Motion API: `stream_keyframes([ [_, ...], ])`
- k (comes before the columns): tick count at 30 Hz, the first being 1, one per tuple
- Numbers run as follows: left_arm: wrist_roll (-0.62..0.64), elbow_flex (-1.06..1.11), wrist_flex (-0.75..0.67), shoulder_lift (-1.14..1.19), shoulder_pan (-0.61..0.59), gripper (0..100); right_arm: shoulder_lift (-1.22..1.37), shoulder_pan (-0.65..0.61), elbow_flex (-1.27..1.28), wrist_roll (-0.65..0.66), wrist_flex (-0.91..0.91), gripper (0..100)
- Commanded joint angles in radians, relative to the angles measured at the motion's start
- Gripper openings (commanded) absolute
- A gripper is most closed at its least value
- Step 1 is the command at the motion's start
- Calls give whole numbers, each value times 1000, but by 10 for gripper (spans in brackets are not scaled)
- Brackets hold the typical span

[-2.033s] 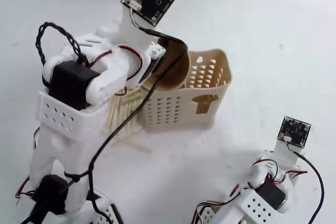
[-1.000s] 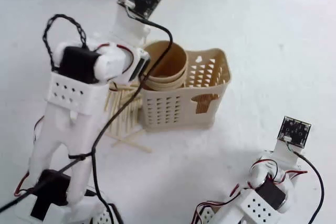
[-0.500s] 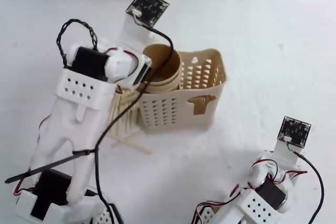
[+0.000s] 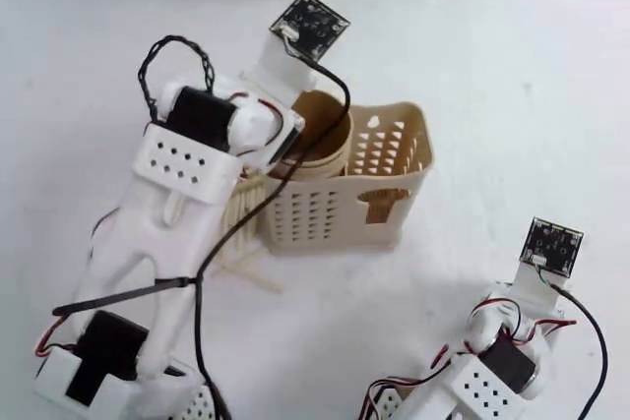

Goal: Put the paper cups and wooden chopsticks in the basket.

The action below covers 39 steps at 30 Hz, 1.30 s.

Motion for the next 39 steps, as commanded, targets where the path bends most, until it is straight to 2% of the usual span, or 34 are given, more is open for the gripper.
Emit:
stream_keyframes([
  [1, -11, 26, -12, 130, 30, 13, -4, 4, 6, -8, -13, 45],
  [4, -12, 20, -31, 127, 28, 20, -4, 4, 6, -8, -13, 45],
  [8, -5, -98, -9, 127, 13, 22, -4, 4, 6, -8, -13, 45],
  [15, -3, -483, 207, 133, -4, 21, -4, 4, 6, -8, -13, 45],
  [19, -6, -628, 301, 134, -18, 21, -4, 4, 6, -8, -13, 45],
  [31, -12, -350, 215, 131, -70, 24, -4, 4, 6, -8, -13, 45],
  [36, -40, -419, 227, 127, -87, 125, -4, 4, 6, -8, -13, 45],
  [39, -80, -520, 264, 127, -79, 134, -4, 4, 6, -8, -13, 45],
])
